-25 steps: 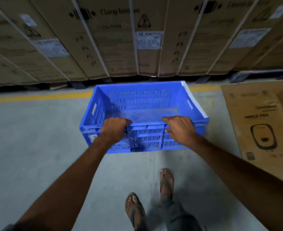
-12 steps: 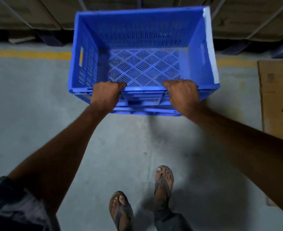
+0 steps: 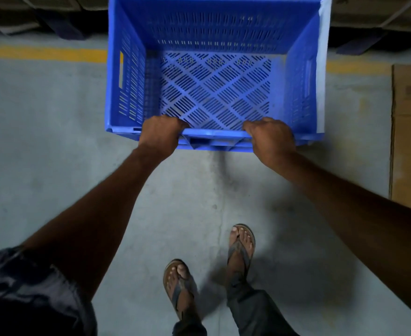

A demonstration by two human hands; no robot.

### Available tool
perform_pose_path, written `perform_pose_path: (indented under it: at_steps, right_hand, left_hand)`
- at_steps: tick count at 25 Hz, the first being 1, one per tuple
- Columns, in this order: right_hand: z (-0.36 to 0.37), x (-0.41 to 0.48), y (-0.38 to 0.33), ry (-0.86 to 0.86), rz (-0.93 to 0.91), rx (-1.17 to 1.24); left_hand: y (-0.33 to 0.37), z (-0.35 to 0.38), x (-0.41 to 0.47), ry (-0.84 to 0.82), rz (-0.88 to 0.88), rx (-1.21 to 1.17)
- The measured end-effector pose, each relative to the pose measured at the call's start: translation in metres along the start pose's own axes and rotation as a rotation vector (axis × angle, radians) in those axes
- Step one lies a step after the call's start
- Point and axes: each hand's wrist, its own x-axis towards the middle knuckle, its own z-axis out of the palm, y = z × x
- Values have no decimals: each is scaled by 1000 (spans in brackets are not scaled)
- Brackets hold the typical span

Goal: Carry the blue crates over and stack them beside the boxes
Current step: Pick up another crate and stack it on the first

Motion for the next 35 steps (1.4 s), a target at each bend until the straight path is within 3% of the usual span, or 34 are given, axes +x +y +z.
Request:
perform_pose_path:
  at_steps: [5,7,9,13,18,24,28,35]
  right_hand:
    - [6,7,7,-185,64,44]
    - [3,10,4,-304,95,26]
    - [-5,4,1,-342,143,17]
    - [-44,-47,-18,-98,321,238]
    - [-137,-121,-68,137,710,628]
    - [-282,-239,-161,234,705,860]
    - [-363,-332,-202,280,728,881]
    - [-427,-478,-235,355,743,786]
  left_hand:
    - [2,8,8,-87,-10,-62]
    - [-2,8,3,-111,-1,-189]
    - [-3,3,-15,-32,-13,-353]
    - [7,-20,-88,56,-223,-589]
    - [10,-88,-190,130,-431,-807]
    - [66,-204,-337,168,-192,-942]
    - [98,-269,-440,130,37,-789]
    - [141,-320,-570,190,219,-624]
